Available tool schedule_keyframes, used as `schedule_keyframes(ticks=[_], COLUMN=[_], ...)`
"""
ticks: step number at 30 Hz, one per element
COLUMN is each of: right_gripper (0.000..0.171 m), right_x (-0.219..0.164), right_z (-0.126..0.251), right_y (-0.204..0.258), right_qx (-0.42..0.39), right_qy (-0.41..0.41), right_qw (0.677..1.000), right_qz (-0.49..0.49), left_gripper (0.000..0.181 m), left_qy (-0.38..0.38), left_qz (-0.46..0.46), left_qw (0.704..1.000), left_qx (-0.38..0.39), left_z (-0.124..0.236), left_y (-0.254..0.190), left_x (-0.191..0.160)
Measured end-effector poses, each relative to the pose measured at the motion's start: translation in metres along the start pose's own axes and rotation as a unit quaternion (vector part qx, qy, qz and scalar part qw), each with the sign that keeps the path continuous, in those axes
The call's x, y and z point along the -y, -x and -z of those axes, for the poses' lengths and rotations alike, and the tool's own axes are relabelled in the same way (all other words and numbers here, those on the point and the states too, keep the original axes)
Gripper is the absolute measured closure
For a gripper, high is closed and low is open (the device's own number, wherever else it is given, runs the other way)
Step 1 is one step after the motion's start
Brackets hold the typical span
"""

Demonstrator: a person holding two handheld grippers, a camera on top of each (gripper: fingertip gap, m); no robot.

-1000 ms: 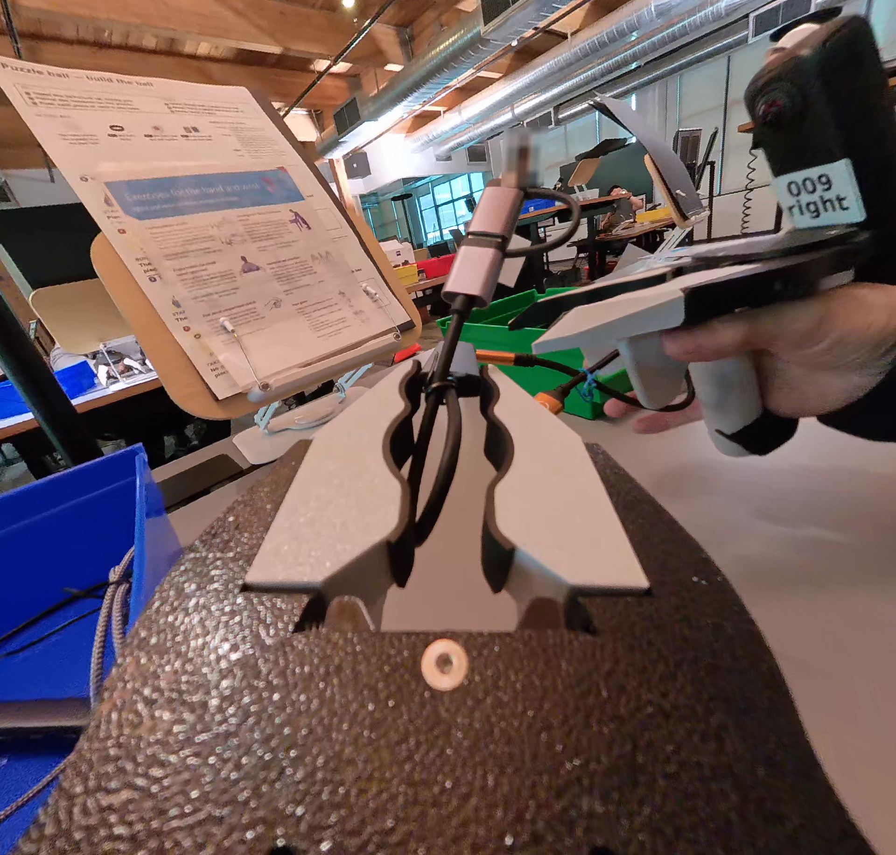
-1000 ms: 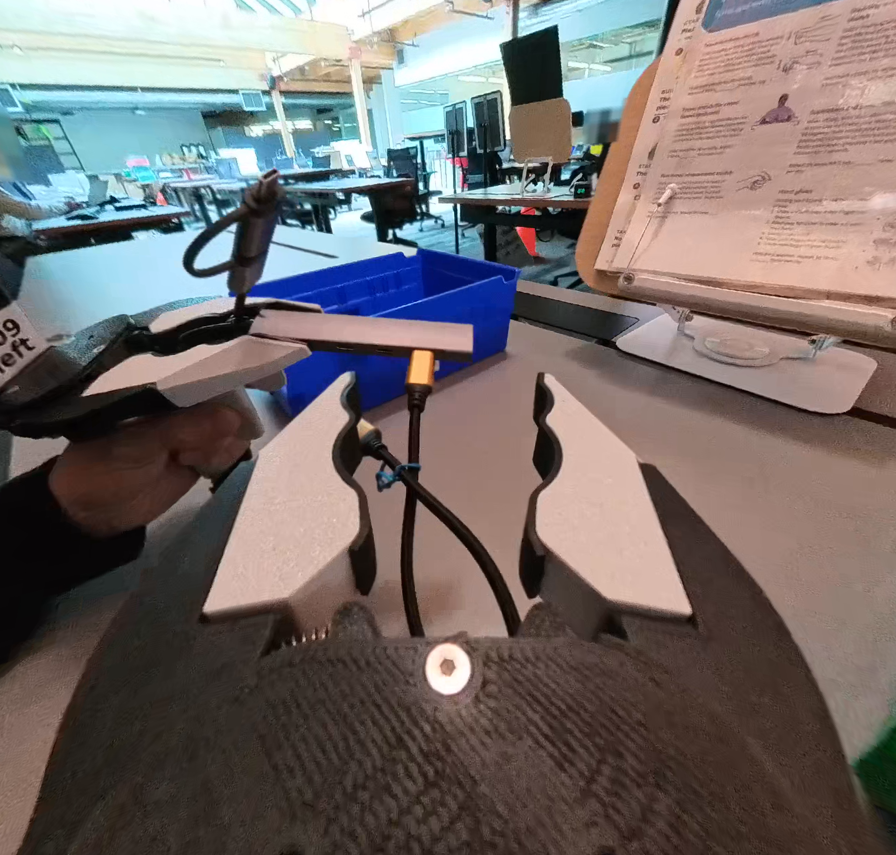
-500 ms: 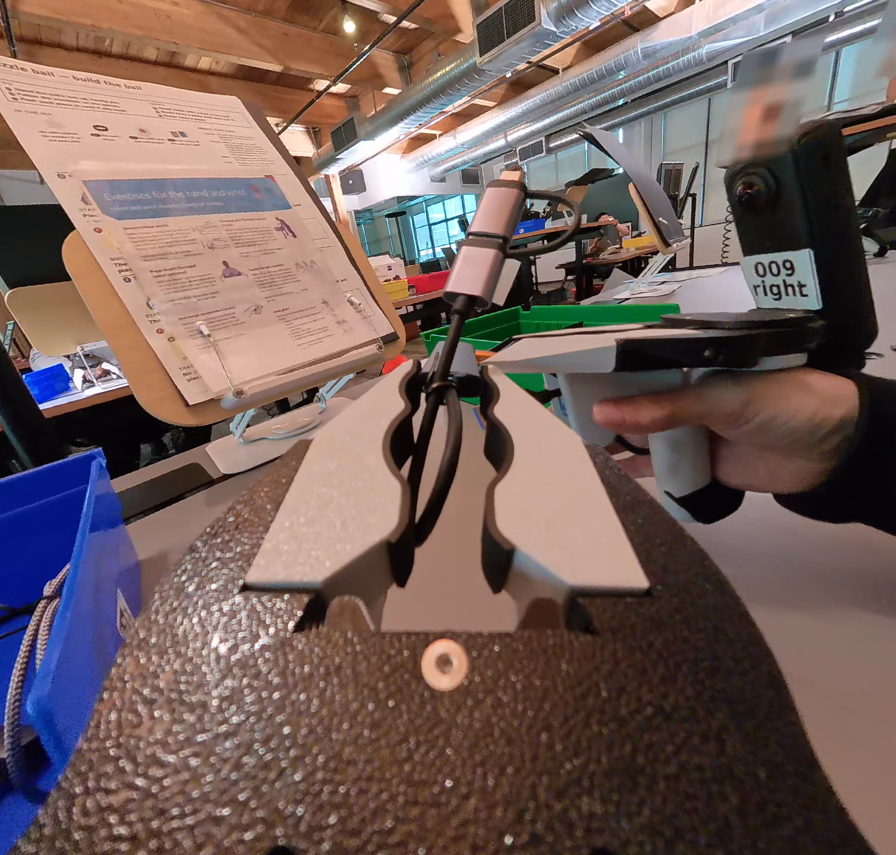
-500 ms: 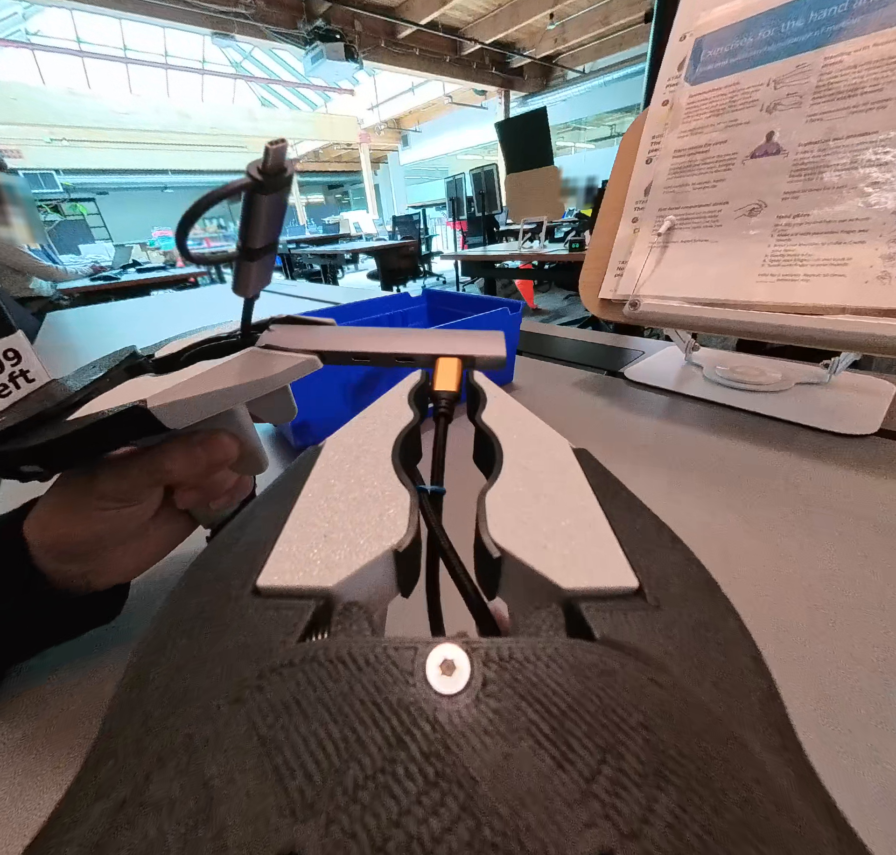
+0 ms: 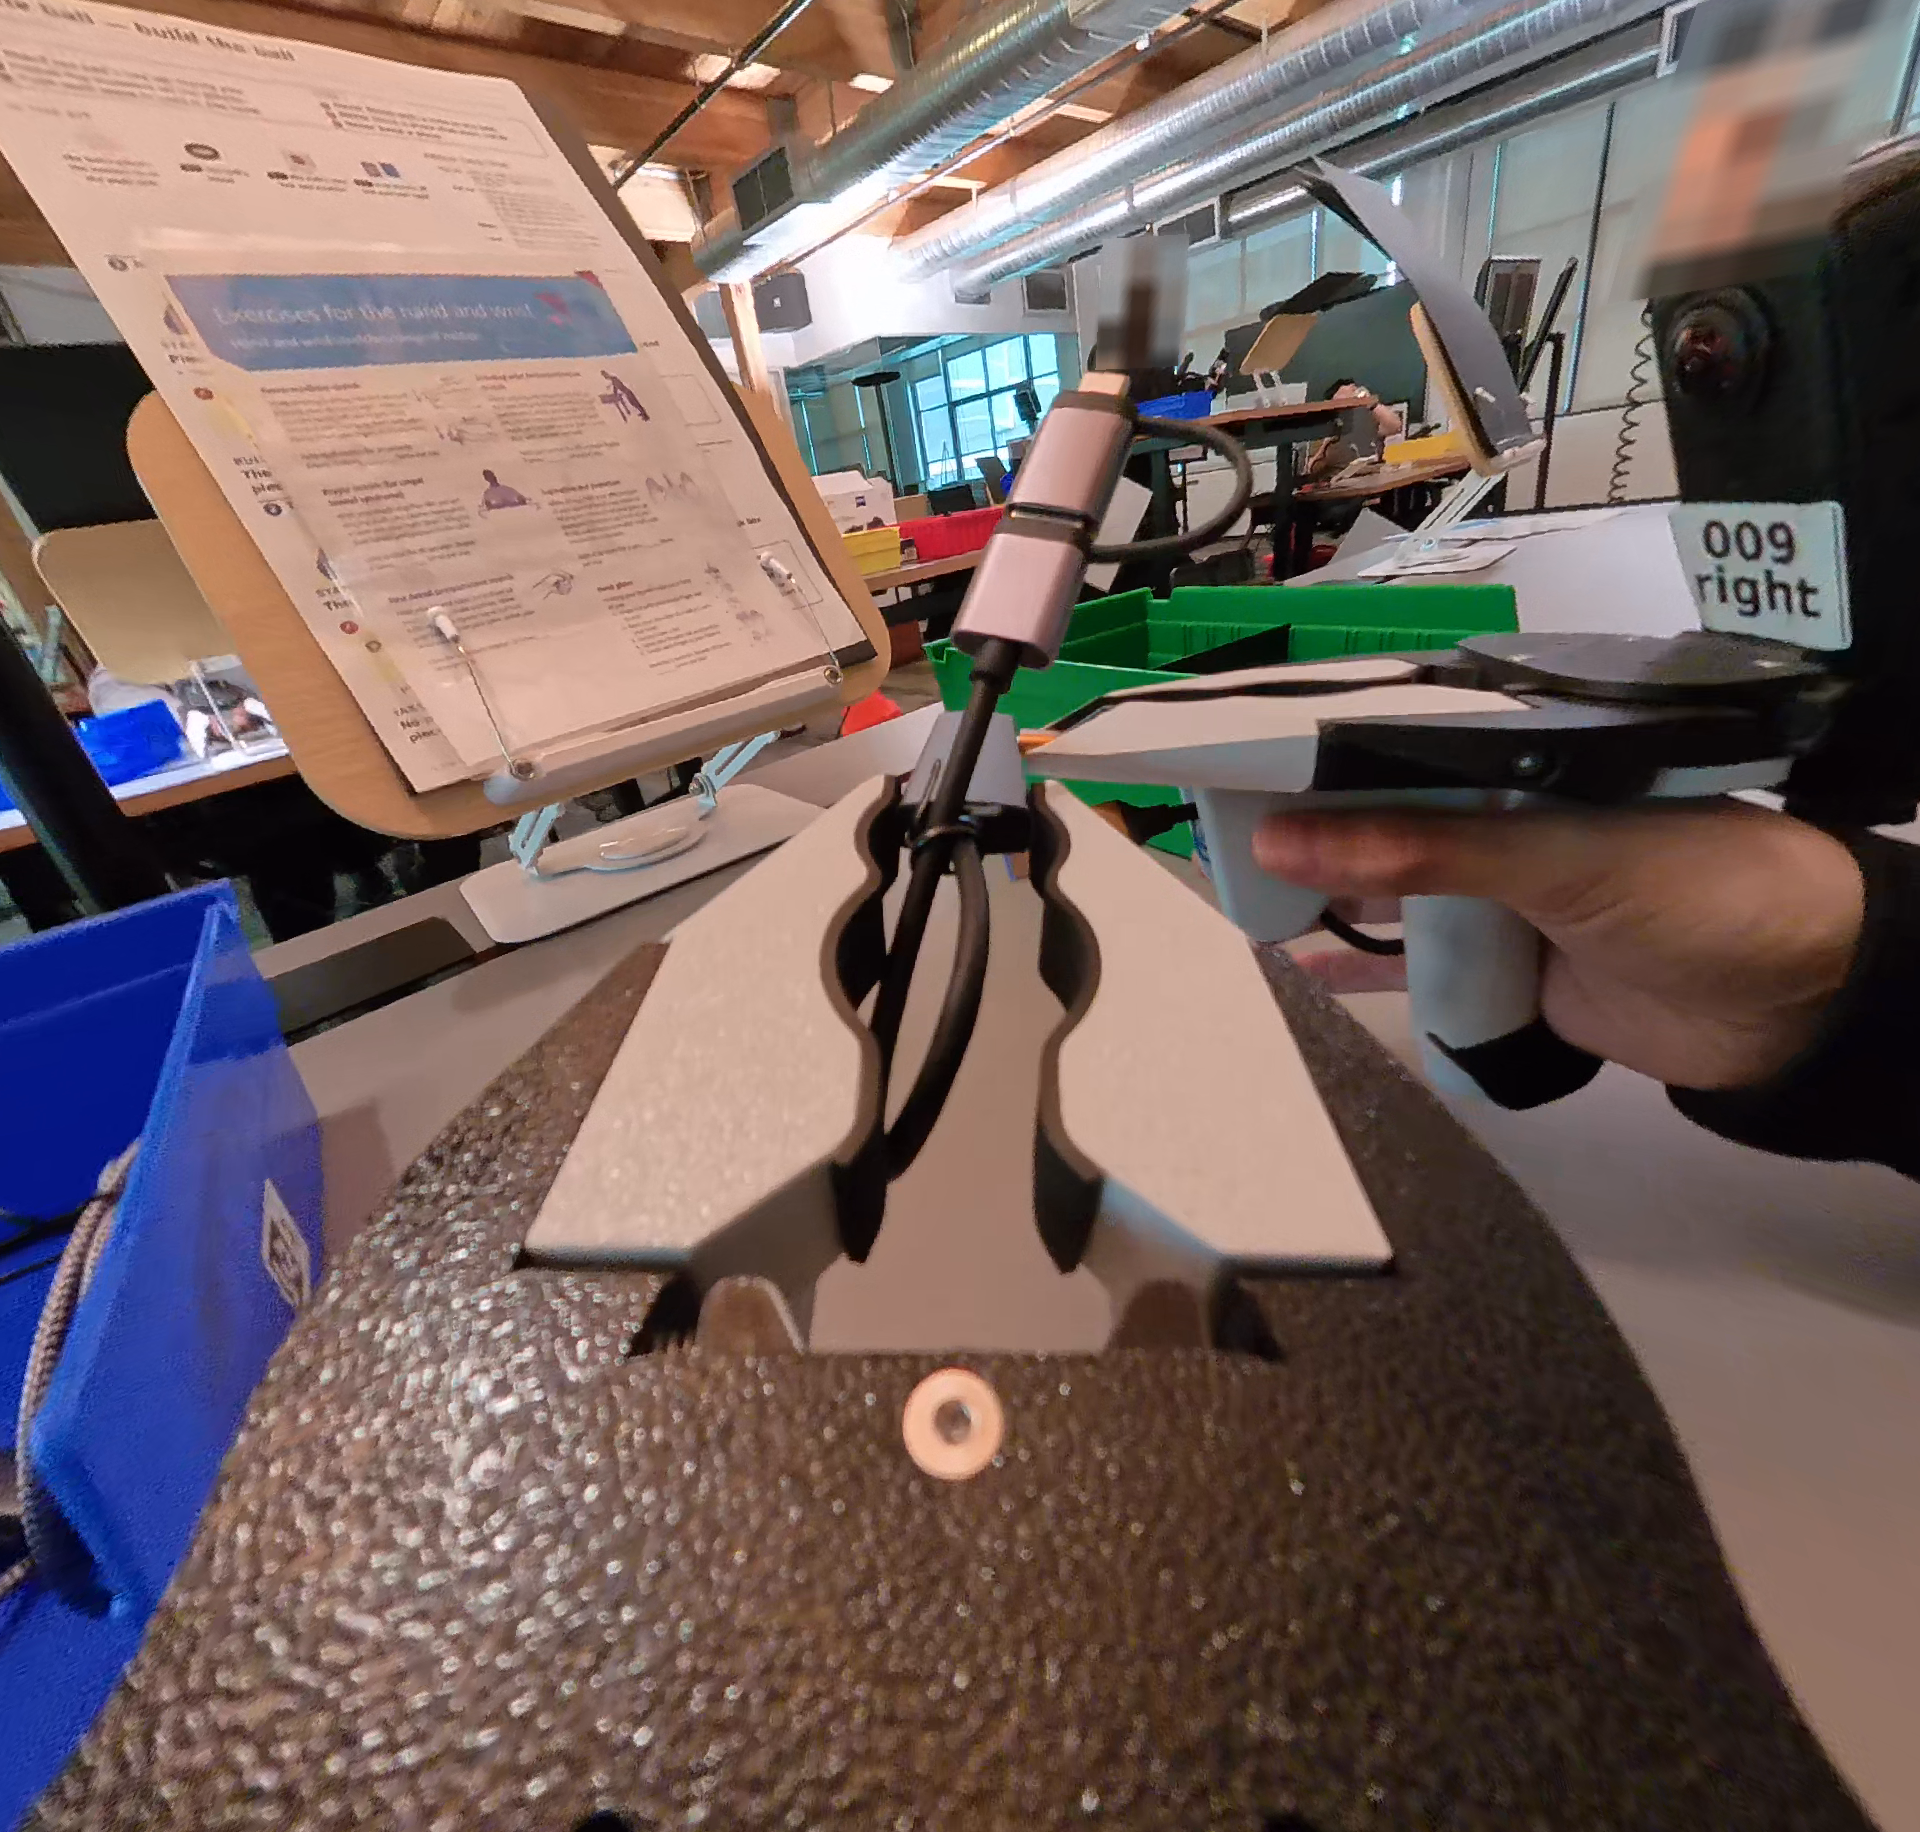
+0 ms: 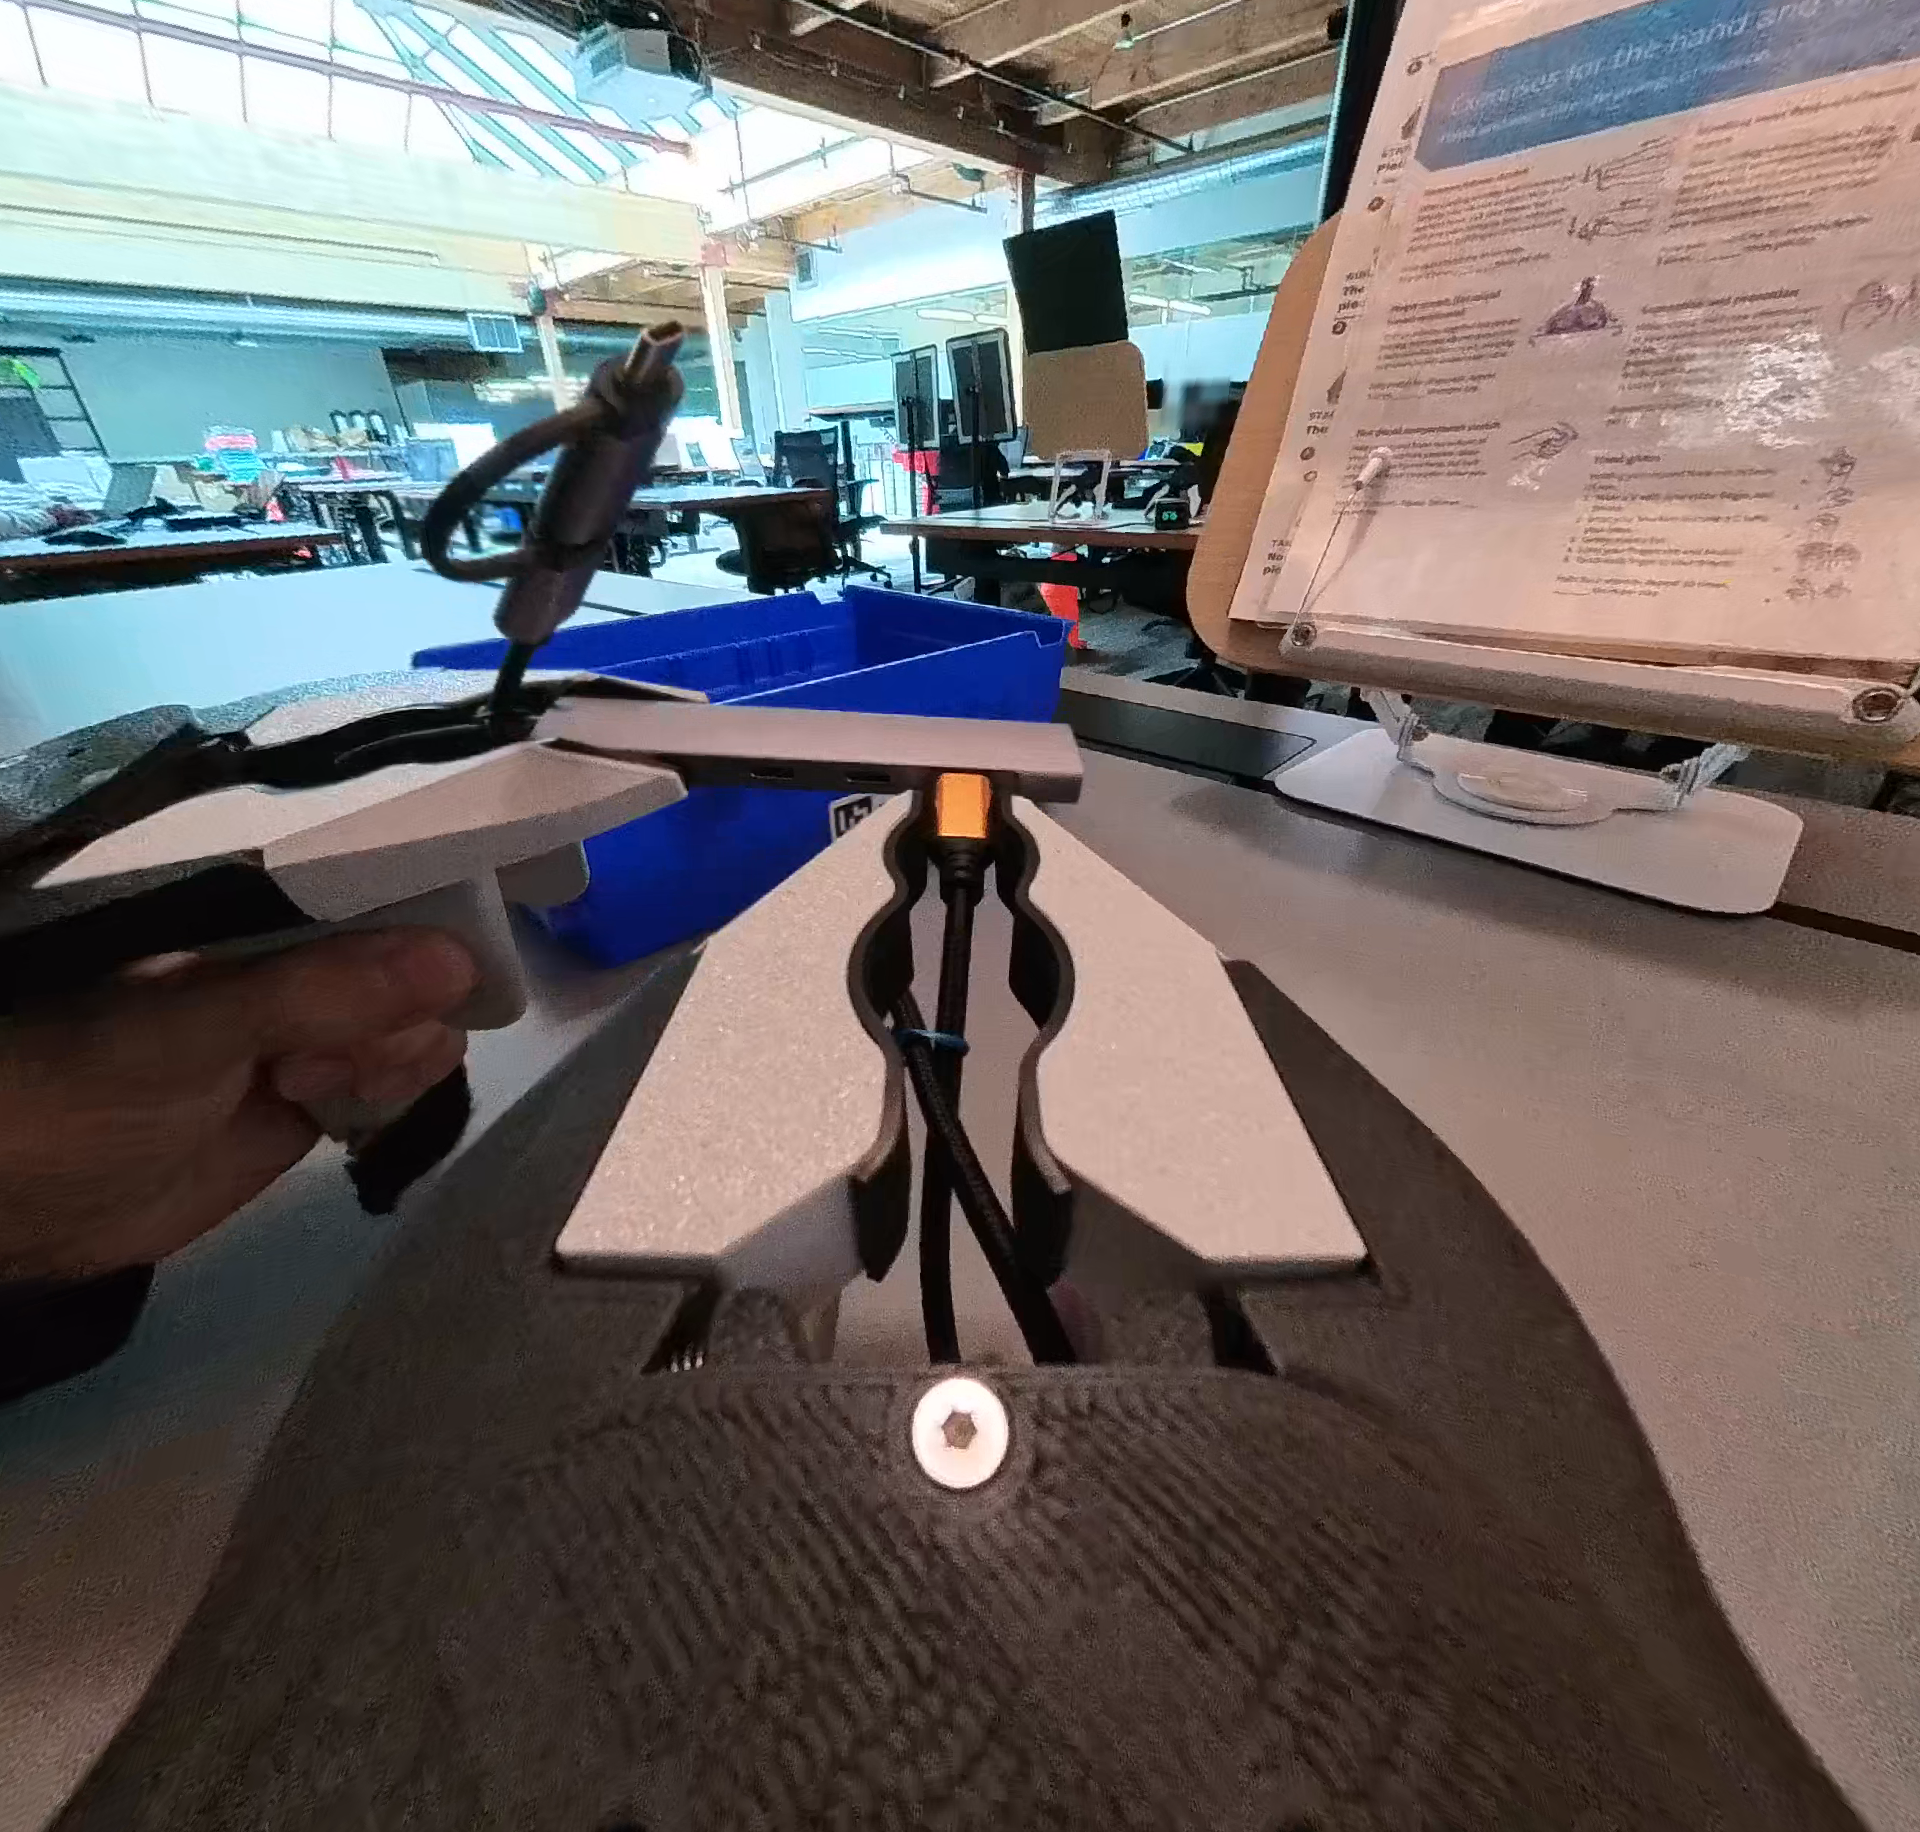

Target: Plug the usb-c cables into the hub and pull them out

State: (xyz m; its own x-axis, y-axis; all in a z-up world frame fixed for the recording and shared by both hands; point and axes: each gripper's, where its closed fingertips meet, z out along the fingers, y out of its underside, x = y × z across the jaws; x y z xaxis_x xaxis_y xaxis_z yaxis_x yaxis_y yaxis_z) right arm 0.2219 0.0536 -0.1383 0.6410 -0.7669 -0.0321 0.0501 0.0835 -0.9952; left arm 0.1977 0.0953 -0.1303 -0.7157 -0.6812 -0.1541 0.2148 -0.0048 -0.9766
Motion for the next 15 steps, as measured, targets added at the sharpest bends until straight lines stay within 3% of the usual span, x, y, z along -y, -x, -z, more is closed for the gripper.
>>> schedule_keyframes(ticks=[7, 15], right_gripper=[0.16, 0.16], right_x=[-0.004, -0.006], right_z=[-0.002, -0.002], right_y=[0.012, 0.01], right_qx=[0.025, 0.014], right_qy=[0.005, 0.0], right_qw=[1.0, 1.0], right_qz=[0.007, 0.004], left_gripper=[0.159, 0.158], left_qy=[0.008, 0.02], left_qz=[-0.032, 0.016], left_qw=[0.999, 1.0], left_qx=[-0.003, -0.006], left_z=[-0.003, -0.005], left_y=[-0.005, -0.002], left_x=[-0.007, -0.013])
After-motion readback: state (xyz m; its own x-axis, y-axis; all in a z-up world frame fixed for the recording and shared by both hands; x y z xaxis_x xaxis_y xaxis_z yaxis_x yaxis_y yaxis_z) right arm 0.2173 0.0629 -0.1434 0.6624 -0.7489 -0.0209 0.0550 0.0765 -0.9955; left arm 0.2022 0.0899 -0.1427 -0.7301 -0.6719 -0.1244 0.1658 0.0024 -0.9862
